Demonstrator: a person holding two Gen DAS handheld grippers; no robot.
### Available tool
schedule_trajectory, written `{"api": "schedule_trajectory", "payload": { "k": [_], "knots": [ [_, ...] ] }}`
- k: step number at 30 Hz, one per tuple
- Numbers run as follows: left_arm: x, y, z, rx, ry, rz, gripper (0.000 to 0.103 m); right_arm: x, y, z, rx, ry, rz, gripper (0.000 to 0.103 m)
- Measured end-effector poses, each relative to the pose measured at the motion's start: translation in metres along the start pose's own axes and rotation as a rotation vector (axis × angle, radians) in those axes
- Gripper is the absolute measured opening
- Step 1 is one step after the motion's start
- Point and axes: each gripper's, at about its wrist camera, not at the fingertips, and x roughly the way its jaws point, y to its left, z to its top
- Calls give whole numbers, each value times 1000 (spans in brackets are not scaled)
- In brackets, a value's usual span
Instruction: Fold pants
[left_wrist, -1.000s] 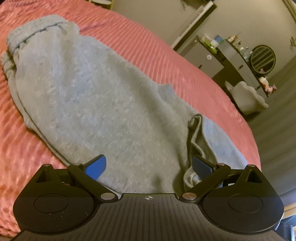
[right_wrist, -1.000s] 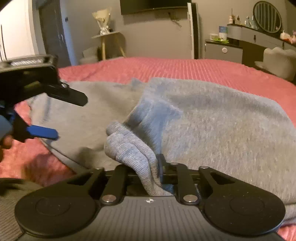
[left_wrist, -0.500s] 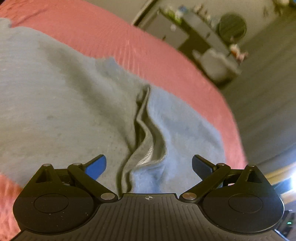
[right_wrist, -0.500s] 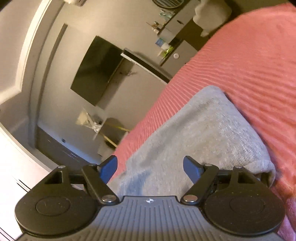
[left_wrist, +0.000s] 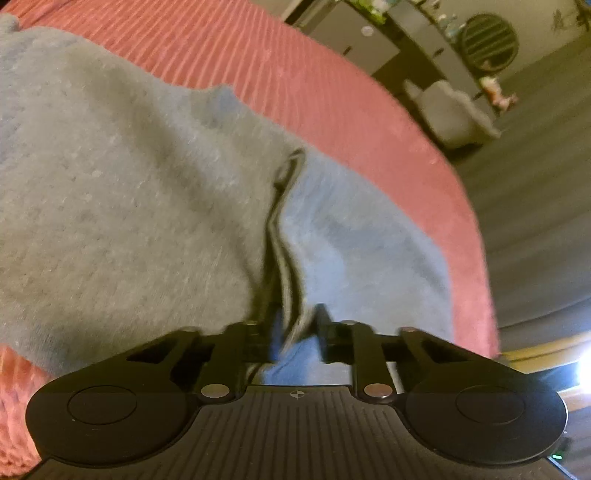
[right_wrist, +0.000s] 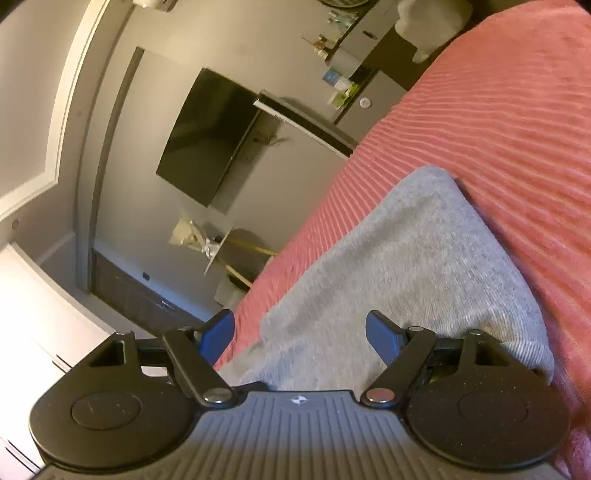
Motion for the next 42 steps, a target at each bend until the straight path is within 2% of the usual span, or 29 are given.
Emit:
{"api": "schedule_trajectory", "payload": {
  "k": [2, 6, 8, 12, 15, 17, 18, 20, 22, 24, 28, 31, 32, 33, 34, 35, 36, 37, 38, 39, 40, 41, 42],
  "knots": [
    [-3, 1, 0, -9, 12, -56, 11, 1, 0, -1, 4, 0, 0, 79],
    [-2, 7, -5, -34, 28, -53, 9, 0, 0, -1, -1, -2, -4, 79],
    [-6, 12, -7, -45, 26, -84, 9, -1, 0, -1, -1, -6, -9, 79],
    [-7, 18, -6, -47, -24, 25, 9, 1, 1, -2, -15, -5, -19, 79],
    [-9, 18, -4, -53, -18, 14, 11, 3, 3, -3, -35, -1, -28, 79],
    [-8, 13, -1, -25, -21, 93, 19, 2, 3, -2, -35, -1, -28, 79],
    [-10, 10, -2, -3, -42, 147, 30, 3, 2, -2, -31, -2, -26, 79],
    [-16, 4, -3, 30, -83, 185, 34, 2, 3, -2, -20, -6, -20, 79],
    [-22, -7, 0, 63, -103, 152, 34, 1, 1, -1, -8, -9, -12, 79],
    [-21, -21, 7, 105, -119, 93, 40, 2, 0, -1, 2, -12, -6, 81],
    [-5, -46, 31, 140, -138, 10, 41, 3, -3, 0, 9, -12, 2, 81],
    [17, -55, 50, 139, -101, -113, 41, 3, -6, 1, 14, -9, 3, 81],
    [26, -55, 54, 147, -91, -128, 43, 3, -7, 1, 15, -8, 6, 81],
    [38, -53, 59, 148, -85, -96, 43, 3, -8, 1, 16, -7, 11, 81],
    [51, -49, 64, 142, -90, -27, 42, 3, -9, 2, 18, -6, 15, 81],
    [62, -43, 69, 132, -102, 68, 35, 3, -10, 2, 21, -4, 16, 81],
    [73, -31, 73, 115, -93, 135, 13, 4, -12, 3, 28, -2, 18, 81],
    [78, -23, 74, 98, -85, 155, 2, 5, -15, 3, 36, 2, 21, 81],
    [76, -15, 74, 80, -90, 151, 6, 5, -17, 4, 42, 3, 25, 81],
    [69, -11, 71, 64, -102, 146, 6, 5, -18, 5, 48, 3, 30, 81],
    [62, -12, 67, 77, -113, 168, 11, 5, -19, 6, 56, 0, 35, 81],
    [51, -16, 59, 113, -125, 217, 37, 4, -20, 7, 67, -5, 44, 81],
    [39, -18, 50, 145, -143, 215, 54, 3, -22, 8, 81, -13, 53, 81]
  ]
}}
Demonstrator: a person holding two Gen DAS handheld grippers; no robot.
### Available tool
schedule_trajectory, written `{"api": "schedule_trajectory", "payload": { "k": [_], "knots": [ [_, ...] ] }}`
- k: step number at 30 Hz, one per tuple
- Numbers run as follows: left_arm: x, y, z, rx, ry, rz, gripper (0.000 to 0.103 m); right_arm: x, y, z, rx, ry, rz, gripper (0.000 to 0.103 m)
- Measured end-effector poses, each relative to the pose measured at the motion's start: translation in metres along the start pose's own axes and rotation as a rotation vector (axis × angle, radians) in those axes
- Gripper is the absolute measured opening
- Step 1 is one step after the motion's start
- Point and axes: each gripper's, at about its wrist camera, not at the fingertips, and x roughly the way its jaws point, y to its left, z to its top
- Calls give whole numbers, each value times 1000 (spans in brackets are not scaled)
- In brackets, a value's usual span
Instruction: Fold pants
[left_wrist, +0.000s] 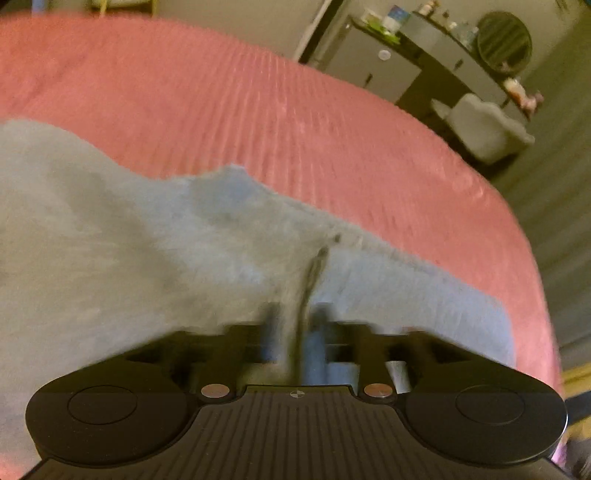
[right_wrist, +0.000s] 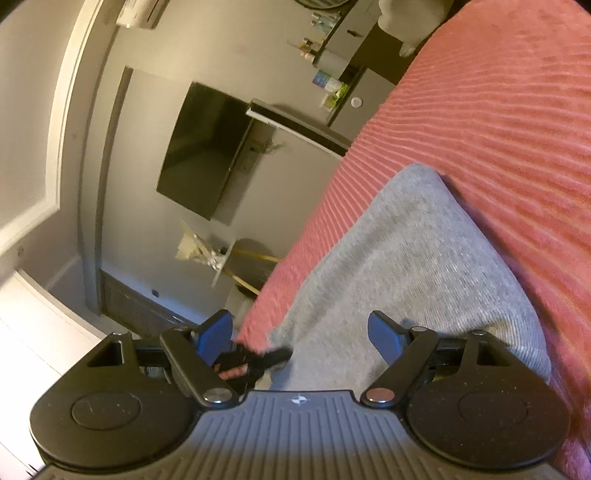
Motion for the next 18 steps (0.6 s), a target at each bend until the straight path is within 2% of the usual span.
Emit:
{"api": "schedule_trajectory", "payload": {
  "k": [2, 4, 5, 7, 8, 9, 10, 12, 13, 14, 15, 16, 17, 18],
  "knots": [
    [-28, -7, -21, 40, -29, -91, 66, -3, -3, 2, 39, -18, 28, 81],
    [-46, -13, -43, 65, 7, -204, 75, -8, -4, 3, 53, -41, 82, 82],
    [-49, -13, -54, 60, 26, -231, 79, -10, -3, 3, 53, -45, 104, 83],
    [-41, -15, -73, 67, 81, -238, 82, -11, -2, 1, 60, -34, 145, 85],
    [-34, -12, -80, 66, 92, -194, 79, -10, -4, 0, 68, -14, 151, 86],
    [-28, -7, -85, 52, 102, -158, 71, -10, -6, -2, 74, -1, 138, 86],
    [-28, -2, -91, 40, 89, -148, 70, -11, -9, -4, 78, 10, 100, 85],
    [-32, -5, -93, 53, 65, -138, 70, -16, -11, -4, 70, 2, 40, 78],
    [-32, -8, -92, 77, 60, -119, 69, -23, -8, -4, 55, -47, -15, 78],
    [-33, -13, -96, 110, 52, -96, 69, -30, -3, -4, 28, -107, -92, 82],
    [-34, -17, -98, 138, 45, -78, 70, -38, 4, -5, -15, -186, -214, 85],
    [-35, -20, -100, 163, 42, -63, 70, -44, 9, -7, -51, -240, -298, 86],
    [-32, -25, -103, 180, 42, -54, 73, -47, 10, -7, -48, -247, -311, 87],
    [-31, -25, -103, 187, 43, -57, 77, -48, 11, -7, -14, -223, -262, 87]
  ]
}}
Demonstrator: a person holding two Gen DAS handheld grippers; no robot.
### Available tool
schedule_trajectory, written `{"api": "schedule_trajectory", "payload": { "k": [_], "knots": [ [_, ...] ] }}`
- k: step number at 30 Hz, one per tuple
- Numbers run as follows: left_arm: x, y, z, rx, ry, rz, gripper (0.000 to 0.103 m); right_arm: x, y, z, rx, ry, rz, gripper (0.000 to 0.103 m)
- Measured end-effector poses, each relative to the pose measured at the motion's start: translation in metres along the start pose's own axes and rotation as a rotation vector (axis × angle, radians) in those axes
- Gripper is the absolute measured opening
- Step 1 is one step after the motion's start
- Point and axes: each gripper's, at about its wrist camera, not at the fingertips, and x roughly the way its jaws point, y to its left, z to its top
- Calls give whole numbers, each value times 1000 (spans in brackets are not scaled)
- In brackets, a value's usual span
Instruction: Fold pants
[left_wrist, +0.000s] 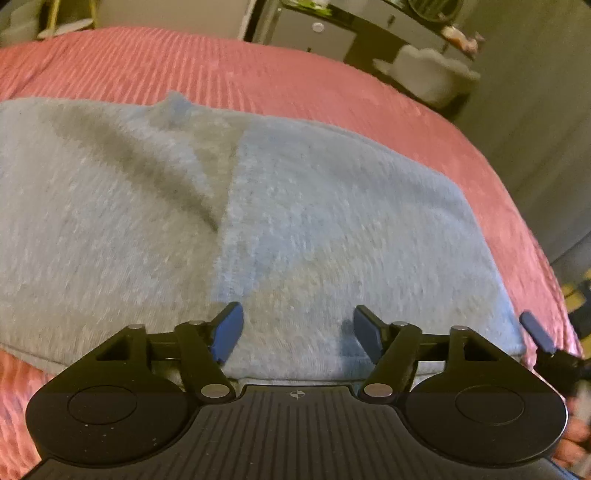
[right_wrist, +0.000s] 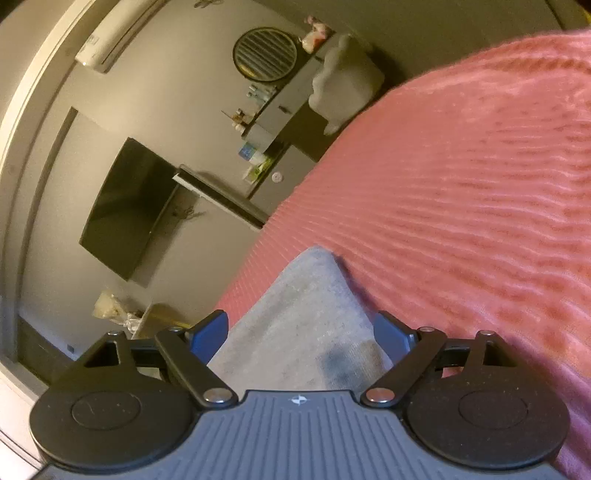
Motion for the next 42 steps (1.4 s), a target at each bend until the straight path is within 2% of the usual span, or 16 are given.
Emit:
{"api": "schedule_trajectory", "payload": {
  "k": [2, 4, 6, 8, 9, 12, 17, 20, 22, 28, 34, 37, 38, 39, 40, 42],
  "knots": [
    [1, 1, -1, -14, -4, -17, 81, 1, 6, -8, 105, 67, 174, 87],
    [-3, 5, -1, -36, -6, -31, 81, 4, 24, -19, 61, 107, 240, 89],
    [-7, 12, -1, -59, -8, -49, 81, 12, 38, -31, -58, 145, 162, 90],
    [-9, 17, -1, -86, -8, -70, 81, 24, 36, -41, -148, 189, 2, 89],
    [-9, 19, -1, -98, -9, -77, 80, 30, 32, -44, -170, 206, -53, 82],
    [-11, 22, 0, -122, -13, -89, 79, 33, 33, -48, -228, 201, -63, 82],
    [-11, 25, 1, -147, -12, -105, 79, 37, 53, -69, -487, 204, -141, 83],
    [-11, 30, 1, -181, -12, -120, 79, 34, 57, -72, -547, 202, -161, 83],
    [-13, 36, 1, -219, -14, -120, 79, 26, 58, -75, -572, 195, -176, 83],
    [-16, 60, -2, -370, -19, -192, 74, 27, 66, -96, -769, 198, -243, 84],
    [-14, 84, -6, -518, -16, -270, 74, 27, 72, -109, -841, 188, -276, 88],
    [-12, 94, -6, -569, -5, -296, 73, 31, 71, -109, -855, 195, -269, 94],
    [-13, 99, -6, -591, 3, -301, 73, 33, 72, -111, -864, 206, -267, 98],
    [-15, 106, -6, -616, 11, -292, 77, 34, 72, -112, -875, 216, -265, 99],
    [-19, 113, -6, -631, 15, -257, 78, 34, 74, -114, -894, 218, -269, 99],
    [-35, 139, -4, -662, -31, -267, 79, 36, 73, -117, -914, 214, -270, 99]
  ]
}}
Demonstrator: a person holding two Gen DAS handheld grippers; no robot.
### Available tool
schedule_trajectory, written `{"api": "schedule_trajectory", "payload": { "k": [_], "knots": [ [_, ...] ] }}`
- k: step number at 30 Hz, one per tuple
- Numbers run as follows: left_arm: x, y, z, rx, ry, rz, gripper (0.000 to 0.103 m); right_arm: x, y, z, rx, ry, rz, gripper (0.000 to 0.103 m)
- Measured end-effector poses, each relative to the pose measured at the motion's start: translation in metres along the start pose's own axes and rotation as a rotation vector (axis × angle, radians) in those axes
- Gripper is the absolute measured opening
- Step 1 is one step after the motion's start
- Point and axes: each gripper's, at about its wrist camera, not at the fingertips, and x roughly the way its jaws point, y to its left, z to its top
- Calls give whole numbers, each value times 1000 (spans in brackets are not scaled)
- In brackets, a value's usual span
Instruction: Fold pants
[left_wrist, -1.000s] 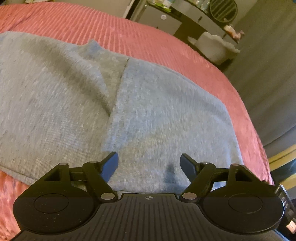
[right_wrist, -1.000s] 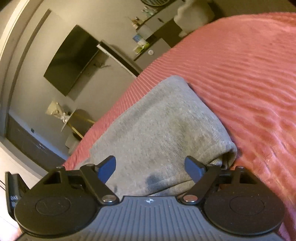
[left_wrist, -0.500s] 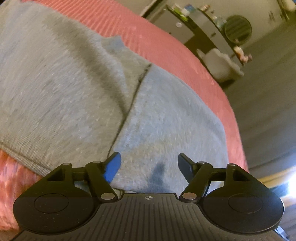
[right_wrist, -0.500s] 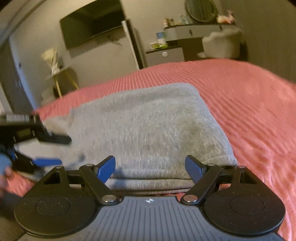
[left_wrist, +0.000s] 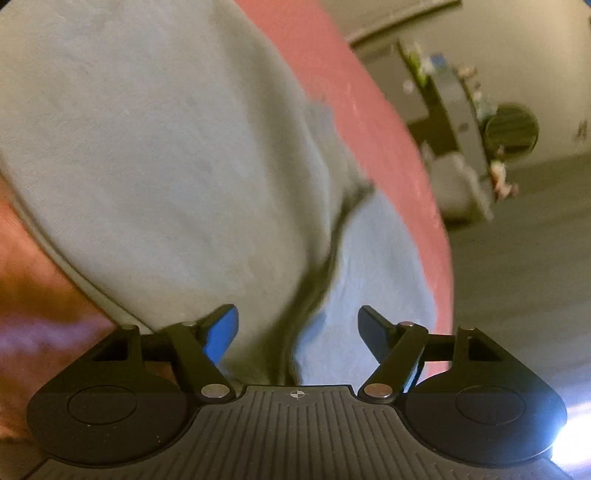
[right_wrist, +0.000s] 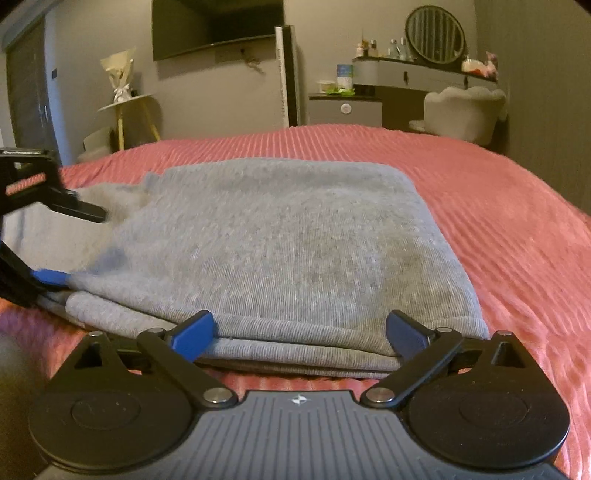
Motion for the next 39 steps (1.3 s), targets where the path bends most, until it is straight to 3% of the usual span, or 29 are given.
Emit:
{"api": "schedule_trajectory", "payload": {
  "k": [5, 9, 12, 16, 19, 22, 27, 33, 39],
  "knots": [
    [-83, 36, 43, 34, -236, -21, 95, 1, 3, -5, 4, -29, -13, 99],
    [-128, 89, 72, -114, -379, -76, 97, 3, 4, -6, 5, -45, -21, 100],
    [-130, 124, 86, -230, -364, -80, 97, 5, 3, -4, 16, -51, -16, 100],
    [-116, 155, 97, -271, -316, -135, 97, 6, 3, -6, 14, -59, -17, 100],
    [-119, 167, 102, -328, -322, -181, 95, 7, 2, -5, 12, -59, -18, 100],
    [-123, 162, 110, -280, -338, -114, 96, 7, 1, -6, 10, -61, -20, 100],
    [-127, 173, 107, -289, -341, -83, 92, 7, 1, -6, 9, -64, -20, 100],
    [-127, 181, 104, -279, -359, -86, 93, 7, 1, -6, 9, -69, -19, 100],
    [-121, 170, 108, -196, -396, -95, 92, 9, 1, -7, 9, -76, -18, 100]
  ]
}}
